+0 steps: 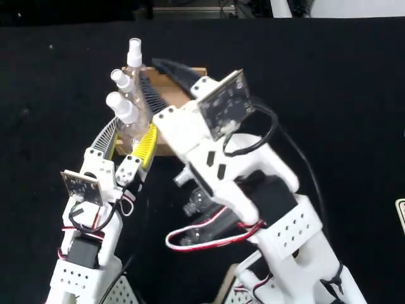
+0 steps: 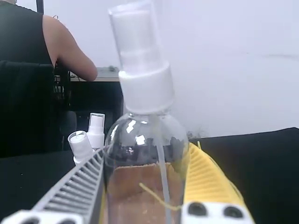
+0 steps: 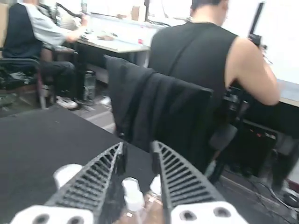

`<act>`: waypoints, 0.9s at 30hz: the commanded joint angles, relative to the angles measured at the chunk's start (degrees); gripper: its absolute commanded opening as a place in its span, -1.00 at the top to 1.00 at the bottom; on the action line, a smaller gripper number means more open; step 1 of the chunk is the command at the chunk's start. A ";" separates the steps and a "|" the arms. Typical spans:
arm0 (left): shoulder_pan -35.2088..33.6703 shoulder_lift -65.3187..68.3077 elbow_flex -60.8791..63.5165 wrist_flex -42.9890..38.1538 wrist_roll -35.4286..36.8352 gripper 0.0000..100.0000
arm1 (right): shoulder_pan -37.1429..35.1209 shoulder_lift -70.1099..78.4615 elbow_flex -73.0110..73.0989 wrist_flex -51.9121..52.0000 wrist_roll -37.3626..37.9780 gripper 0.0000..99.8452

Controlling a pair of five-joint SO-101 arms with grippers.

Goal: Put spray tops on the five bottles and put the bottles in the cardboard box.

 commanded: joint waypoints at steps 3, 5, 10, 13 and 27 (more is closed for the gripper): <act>-0.22 -0.70 1.27 -1.41 0.62 0.94 | 9.76 -6.99 -5.05 7.56 0.70 0.84; 0.04 -0.70 1.27 -1.41 0.62 0.94 | 13.10 -7.78 -4.18 10.81 0.70 0.84; -0.04 -0.62 1.27 -1.32 0.62 0.94 | 21.27 -9.71 6.37 14.24 0.70 0.84; -0.31 -0.62 1.27 -1.32 0.35 0.94 | 26.37 -11.56 16.22 10.99 0.44 0.84; -18.68 -0.62 1.27 -4.66 0.26 0.94 | 28.66 -14.99 51.82 -19.52 0.26 0.84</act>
